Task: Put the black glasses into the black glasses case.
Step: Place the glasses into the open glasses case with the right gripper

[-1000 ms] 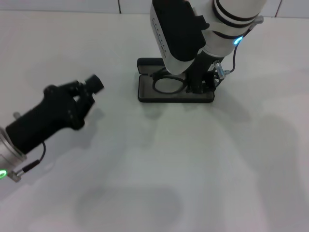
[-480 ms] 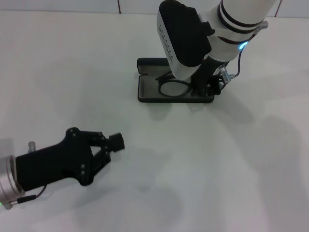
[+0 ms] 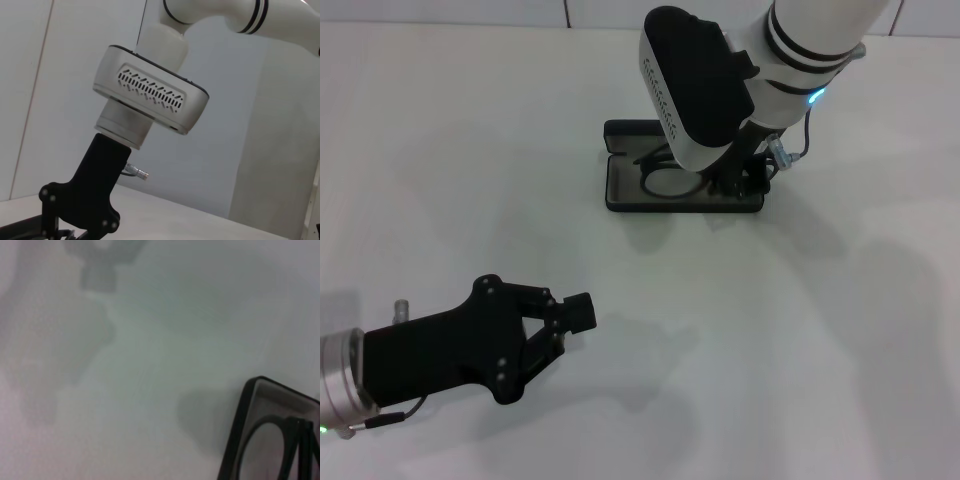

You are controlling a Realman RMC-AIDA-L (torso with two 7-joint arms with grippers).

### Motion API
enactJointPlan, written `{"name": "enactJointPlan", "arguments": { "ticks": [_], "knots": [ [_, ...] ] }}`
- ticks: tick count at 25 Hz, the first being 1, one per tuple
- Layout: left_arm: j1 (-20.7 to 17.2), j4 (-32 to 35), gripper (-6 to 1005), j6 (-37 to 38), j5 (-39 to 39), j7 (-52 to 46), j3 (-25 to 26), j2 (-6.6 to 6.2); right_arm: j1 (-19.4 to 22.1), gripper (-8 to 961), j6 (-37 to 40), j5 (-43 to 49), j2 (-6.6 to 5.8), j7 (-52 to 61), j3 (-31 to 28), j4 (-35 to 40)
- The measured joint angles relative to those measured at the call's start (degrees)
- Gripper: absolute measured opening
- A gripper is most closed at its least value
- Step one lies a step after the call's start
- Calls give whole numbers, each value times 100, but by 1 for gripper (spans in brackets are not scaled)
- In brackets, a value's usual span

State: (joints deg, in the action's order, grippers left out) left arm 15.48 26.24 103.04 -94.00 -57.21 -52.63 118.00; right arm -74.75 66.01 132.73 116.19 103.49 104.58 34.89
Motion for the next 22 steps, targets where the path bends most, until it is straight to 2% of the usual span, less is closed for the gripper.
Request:
{"name": "enactJointPlan", "arguments": {
  "ticks": [22],
  "knots": [
    [-1,-32,55,-12,49,70,60,32,40,122,-274,-186,0,-186,18,-212]
  ]
}}
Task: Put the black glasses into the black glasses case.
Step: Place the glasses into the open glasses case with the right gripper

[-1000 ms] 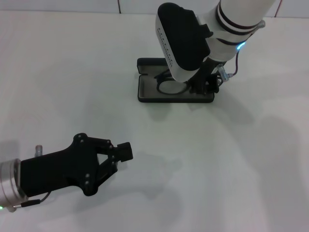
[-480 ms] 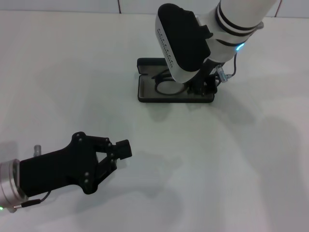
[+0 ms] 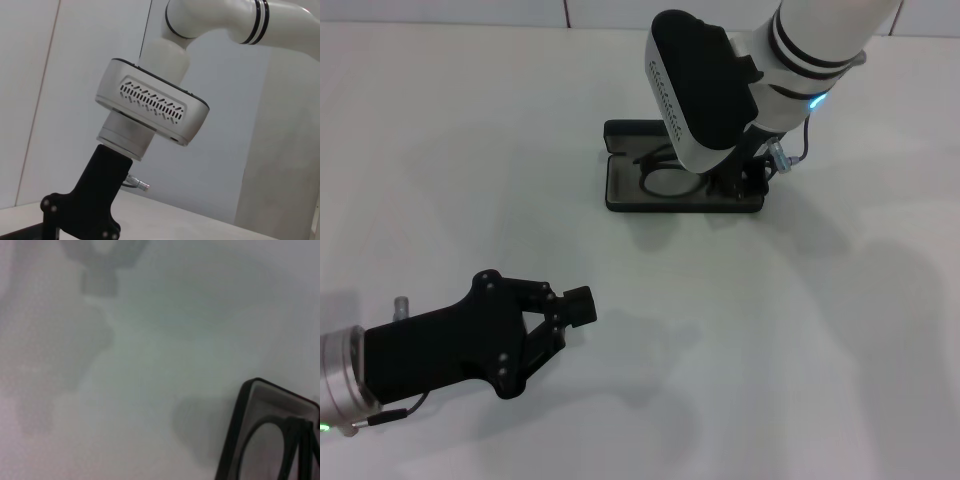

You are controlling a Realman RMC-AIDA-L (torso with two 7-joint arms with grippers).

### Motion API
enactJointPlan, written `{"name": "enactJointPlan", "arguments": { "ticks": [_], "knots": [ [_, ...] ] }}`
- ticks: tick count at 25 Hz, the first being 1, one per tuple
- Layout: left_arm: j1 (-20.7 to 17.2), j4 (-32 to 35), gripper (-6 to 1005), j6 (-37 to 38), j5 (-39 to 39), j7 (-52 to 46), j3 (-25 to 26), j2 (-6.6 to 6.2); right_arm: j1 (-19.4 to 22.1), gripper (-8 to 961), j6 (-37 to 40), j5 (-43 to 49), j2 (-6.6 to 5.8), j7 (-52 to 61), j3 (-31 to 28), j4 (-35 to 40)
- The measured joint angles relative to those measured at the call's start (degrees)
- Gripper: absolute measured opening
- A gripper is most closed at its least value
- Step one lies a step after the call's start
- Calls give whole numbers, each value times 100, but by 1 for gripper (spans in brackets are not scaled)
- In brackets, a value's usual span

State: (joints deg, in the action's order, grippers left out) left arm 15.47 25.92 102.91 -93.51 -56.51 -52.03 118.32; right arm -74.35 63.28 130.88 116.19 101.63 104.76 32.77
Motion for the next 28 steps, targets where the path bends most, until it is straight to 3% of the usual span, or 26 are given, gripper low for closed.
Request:
{"name": "enactJointPlan", "arguments": {
  "ticks": [28],
  "knots": [
    [27,2,55,-17,21,18,16,35,104,122,-197,-120,0,-20,231,51]
  ]
}}
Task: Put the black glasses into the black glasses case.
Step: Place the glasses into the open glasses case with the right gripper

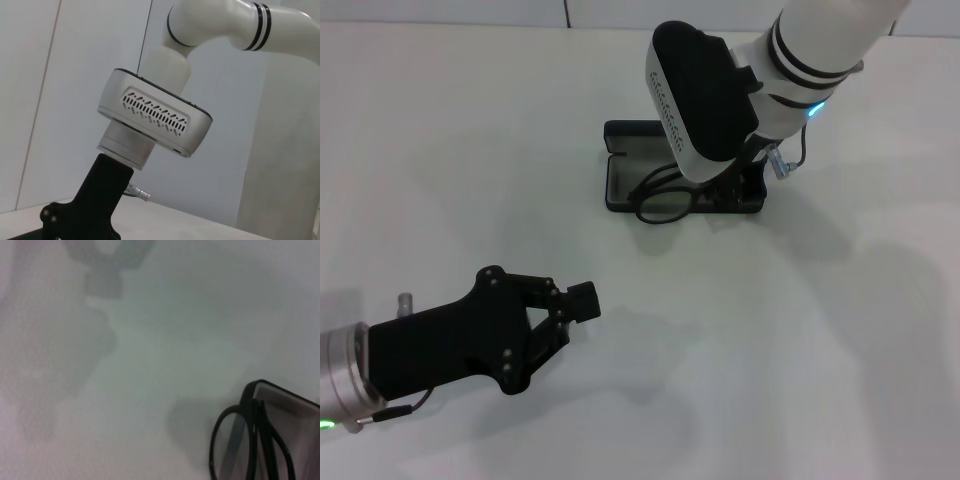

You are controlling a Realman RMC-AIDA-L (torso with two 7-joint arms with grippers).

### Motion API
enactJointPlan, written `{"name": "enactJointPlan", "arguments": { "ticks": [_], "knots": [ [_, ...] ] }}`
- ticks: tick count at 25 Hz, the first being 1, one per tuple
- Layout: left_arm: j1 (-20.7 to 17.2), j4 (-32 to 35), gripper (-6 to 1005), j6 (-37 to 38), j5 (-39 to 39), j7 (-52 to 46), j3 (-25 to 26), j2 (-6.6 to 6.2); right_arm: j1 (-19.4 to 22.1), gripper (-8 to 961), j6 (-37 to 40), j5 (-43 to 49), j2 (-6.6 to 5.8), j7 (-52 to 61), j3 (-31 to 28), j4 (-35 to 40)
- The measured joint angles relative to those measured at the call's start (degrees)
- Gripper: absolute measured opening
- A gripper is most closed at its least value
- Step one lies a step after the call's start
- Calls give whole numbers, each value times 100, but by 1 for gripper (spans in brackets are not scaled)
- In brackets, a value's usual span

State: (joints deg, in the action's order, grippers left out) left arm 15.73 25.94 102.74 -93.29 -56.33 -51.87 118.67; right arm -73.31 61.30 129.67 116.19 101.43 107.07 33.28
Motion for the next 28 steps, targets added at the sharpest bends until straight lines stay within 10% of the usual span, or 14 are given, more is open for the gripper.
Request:
{"name": "enactJointPlan", "arguments": {
  "ticks": [28],
  "knots": [
    [0,-10,55,0,4,53,7,24,62,54,-158,-87,-1,-10,285,87]
  ]
}}
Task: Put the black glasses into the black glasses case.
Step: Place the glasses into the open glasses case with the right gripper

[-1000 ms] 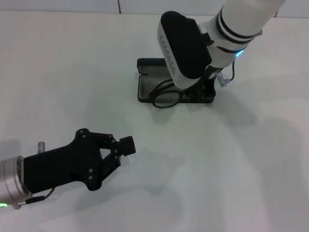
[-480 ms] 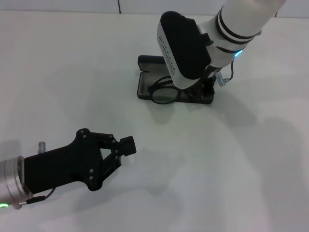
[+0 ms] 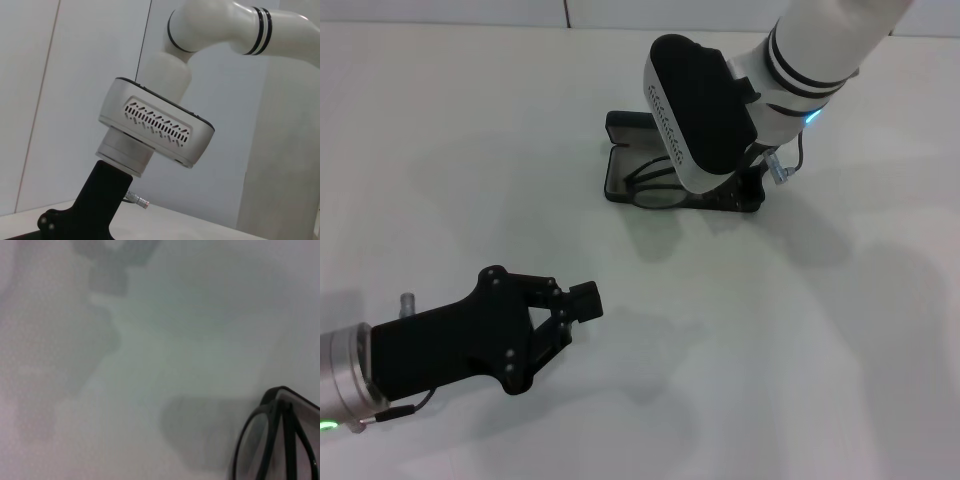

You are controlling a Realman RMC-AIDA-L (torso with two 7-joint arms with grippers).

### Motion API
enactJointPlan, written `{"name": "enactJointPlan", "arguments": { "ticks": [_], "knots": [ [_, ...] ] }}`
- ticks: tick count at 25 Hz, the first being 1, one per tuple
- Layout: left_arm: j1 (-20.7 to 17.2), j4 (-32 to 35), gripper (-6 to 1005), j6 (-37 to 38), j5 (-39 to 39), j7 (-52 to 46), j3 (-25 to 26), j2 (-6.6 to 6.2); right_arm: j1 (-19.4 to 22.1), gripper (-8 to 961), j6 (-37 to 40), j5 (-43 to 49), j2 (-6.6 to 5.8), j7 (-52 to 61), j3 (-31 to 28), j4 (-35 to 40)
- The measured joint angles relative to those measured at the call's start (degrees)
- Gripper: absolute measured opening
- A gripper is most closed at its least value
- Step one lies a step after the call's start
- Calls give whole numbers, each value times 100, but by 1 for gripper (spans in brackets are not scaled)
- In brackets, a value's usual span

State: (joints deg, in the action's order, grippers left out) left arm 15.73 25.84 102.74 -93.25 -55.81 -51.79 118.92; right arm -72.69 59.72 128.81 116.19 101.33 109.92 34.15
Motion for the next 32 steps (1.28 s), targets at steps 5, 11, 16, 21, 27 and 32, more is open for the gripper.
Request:
{"name": "enactJointPlan", "arguments": {
  "ticks": [5,11,16,21,27,32],
  "knots": [
    [-4,0,55,0,0,0,25,0,38,36,61,12,0,29,4,143],
    [-16,0,55,0,0,0,57,0,149,37,136,63,0,61,4,374],
    [-18,0,55,0,0,0,63,0,150,38,110,84,0,101,-27,379],
    [-12,0,55,0,0,0,64,0,171,39,75,217,1,275,-69,385],
    [7,11,55,0,40,0,64,0,390,40,83,463,0,422,-165,647],
    [10,10,55,0,67,0,64,0,524,41,97,596,0,492,-368,796]
  ]
}}
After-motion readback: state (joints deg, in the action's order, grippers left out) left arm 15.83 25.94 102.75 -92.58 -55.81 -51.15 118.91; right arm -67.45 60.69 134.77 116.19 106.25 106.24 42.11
